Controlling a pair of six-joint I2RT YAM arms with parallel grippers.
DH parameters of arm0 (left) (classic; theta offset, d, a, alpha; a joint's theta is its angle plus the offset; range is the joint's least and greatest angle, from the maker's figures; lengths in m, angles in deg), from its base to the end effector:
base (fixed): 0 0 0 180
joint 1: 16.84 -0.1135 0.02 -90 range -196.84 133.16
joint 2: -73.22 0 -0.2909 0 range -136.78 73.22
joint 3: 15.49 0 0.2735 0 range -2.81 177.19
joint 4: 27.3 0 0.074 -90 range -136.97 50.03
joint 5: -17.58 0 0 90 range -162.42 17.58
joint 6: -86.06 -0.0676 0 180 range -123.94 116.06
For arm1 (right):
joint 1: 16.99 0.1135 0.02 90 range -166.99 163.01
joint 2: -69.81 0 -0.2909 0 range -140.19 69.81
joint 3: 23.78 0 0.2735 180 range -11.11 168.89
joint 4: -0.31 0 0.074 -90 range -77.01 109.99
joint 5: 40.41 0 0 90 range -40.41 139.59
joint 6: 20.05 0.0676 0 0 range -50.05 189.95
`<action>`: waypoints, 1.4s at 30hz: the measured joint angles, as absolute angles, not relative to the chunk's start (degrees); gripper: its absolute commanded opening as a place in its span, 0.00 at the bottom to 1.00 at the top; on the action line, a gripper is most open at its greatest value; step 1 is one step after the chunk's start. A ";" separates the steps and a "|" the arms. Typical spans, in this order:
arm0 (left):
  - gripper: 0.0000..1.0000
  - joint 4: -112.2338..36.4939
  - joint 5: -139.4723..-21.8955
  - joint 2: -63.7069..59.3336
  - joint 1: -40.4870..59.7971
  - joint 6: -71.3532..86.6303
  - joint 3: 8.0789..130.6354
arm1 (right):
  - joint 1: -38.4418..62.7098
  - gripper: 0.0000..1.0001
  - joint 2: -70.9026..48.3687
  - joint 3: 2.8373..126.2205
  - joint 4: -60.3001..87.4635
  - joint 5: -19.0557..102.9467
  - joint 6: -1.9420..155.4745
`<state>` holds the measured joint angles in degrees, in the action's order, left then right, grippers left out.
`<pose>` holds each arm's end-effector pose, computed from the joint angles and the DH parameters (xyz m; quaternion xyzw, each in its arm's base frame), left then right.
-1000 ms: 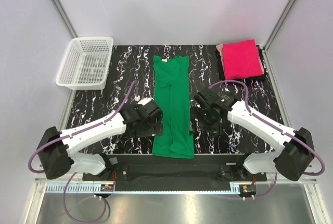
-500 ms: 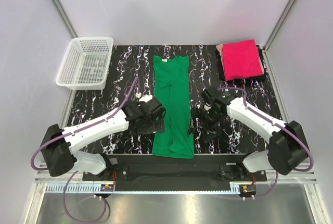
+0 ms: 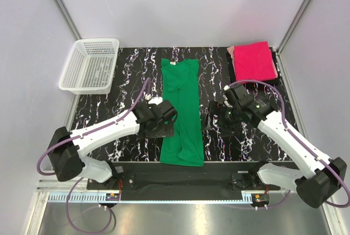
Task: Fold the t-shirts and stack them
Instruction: Fold the tshirt
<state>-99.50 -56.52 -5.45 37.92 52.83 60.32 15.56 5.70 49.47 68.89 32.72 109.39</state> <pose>0.1720 -0.2113 0.2508 -0.0352 0.9815 -0.0293 0.1858 0.1863 0.1422 0.2992 0.0188 0.9548 0.2677 0.1277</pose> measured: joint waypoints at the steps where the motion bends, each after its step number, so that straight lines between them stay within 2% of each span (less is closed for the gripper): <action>1: 0.99 -99.70 -56.50 -5.85 37.90 52.77 60.47 | 15.54 1.00 5.41 50.06 70.35 33.18 109.41; 6: 0.99 -100.20 -56.30 -6.53 37.90 52.57 60.58 | 15.45 1.00 3.55 51.42 72.86 34.63 109.50; 13: 0.99 -100.38 -56.26 -6.53 37.74 52.57 60.58 | 15.21 1.00 13.83 51.39 72.71 37.51 111.45; 21: 0.99 -100.48 -56.26 -6.53 37.57 52.59 60.58 | 15.19 1.00 7.23 51.55 73.37 37.40 112.37; 27: 0.99 -100.51 -56.26 -6.53 37.52 52.57 60.56 | 15.19 1.00 9.04 51.55 73.13 36.92 112.69; 35: 0.99 -100.53 -56.30 -7.31 37.26 51.83 60.58 | 15.15 1.00 18.85 51.42 67.14 34.91 113.30; 42: 0.99 -100.59 -56.35 -9.61 36.83 50.91 60.82 | 15.10 1.00 15.75 51.18 63.25 31.04 112.32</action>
